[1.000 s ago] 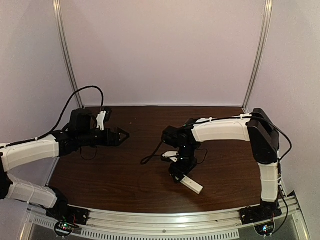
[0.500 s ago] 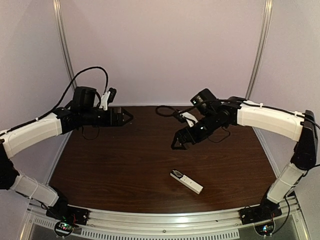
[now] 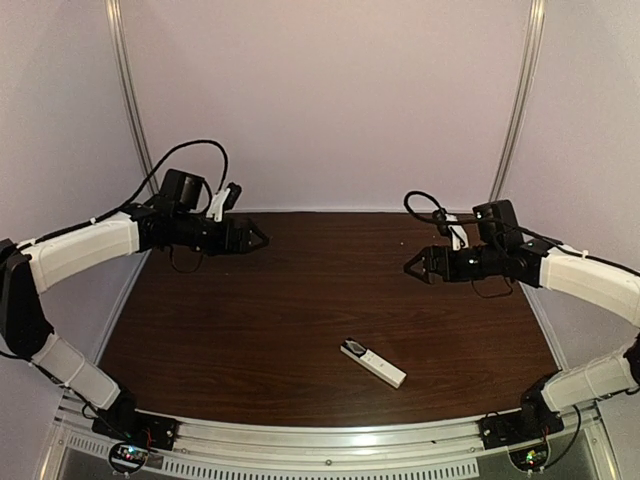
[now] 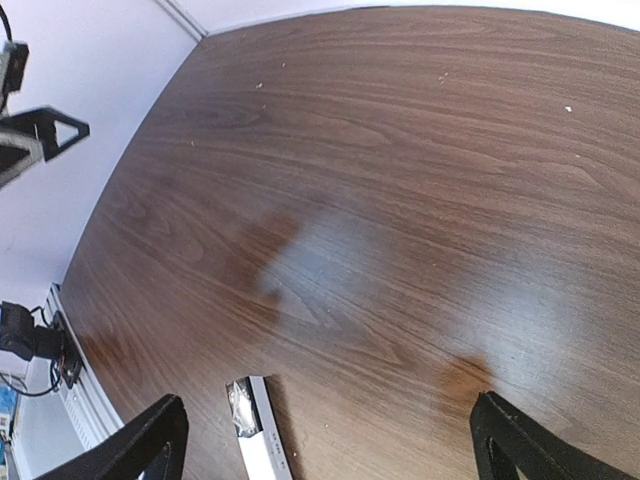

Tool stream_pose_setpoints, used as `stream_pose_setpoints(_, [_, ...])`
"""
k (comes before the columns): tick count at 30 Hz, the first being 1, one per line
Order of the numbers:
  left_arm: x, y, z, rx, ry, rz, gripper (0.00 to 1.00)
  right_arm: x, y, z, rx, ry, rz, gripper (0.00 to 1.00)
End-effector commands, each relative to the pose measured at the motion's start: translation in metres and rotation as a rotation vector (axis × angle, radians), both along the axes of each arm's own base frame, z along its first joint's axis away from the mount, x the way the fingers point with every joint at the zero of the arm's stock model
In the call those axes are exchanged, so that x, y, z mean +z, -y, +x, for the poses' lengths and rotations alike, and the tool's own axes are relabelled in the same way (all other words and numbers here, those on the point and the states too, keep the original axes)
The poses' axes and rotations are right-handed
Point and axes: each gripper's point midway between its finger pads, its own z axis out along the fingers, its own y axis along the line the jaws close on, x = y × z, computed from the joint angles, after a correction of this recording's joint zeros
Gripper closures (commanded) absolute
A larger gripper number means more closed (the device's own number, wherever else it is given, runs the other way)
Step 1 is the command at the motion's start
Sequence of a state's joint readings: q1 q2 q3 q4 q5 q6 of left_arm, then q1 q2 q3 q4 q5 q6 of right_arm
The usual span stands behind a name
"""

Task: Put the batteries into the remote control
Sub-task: Reset both arms

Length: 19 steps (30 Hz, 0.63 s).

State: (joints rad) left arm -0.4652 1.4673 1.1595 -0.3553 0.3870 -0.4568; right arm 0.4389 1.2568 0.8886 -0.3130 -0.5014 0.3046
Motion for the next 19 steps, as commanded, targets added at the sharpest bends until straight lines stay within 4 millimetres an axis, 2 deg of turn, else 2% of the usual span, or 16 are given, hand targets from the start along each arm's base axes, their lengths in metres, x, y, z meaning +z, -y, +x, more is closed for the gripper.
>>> stream_pose_setpoints(1, [-0.038,-0.001,-0.02,-0.037,-0.067,-0.017,0.03,0.007,0.012,0.003,-0.06,0.095,0.089,0.0])
stream_pose_setpoints(6, [-0.073,-0.014,-0.035,0.028,-0.119,-0.029,0.03,-0.026,0.019,-0.006,-0.11,0.04,0.125,0.0])
stream_pose_setpoints(9, [-0.085,-0.019,-0.042,0.051,-0.132,-0.034,0.03,-0.031,0.019,-0.011,-0.118,0.042,0.168,0.0])
stream_pose_setpoints(15, [-0.094,-0.028,-0.048,0.085,-0.122,-0.027,0.03,-0.039,0.021,-0.019,-0.117,0.034,0.179,0.0])
stream_pose_setpoints(19, [-0.088,-0.029,-0.045,0.098,-0.099,-0.032,0.03,-0.037,0.023,-0.023,-0.115,0.043,0.18,0.0])
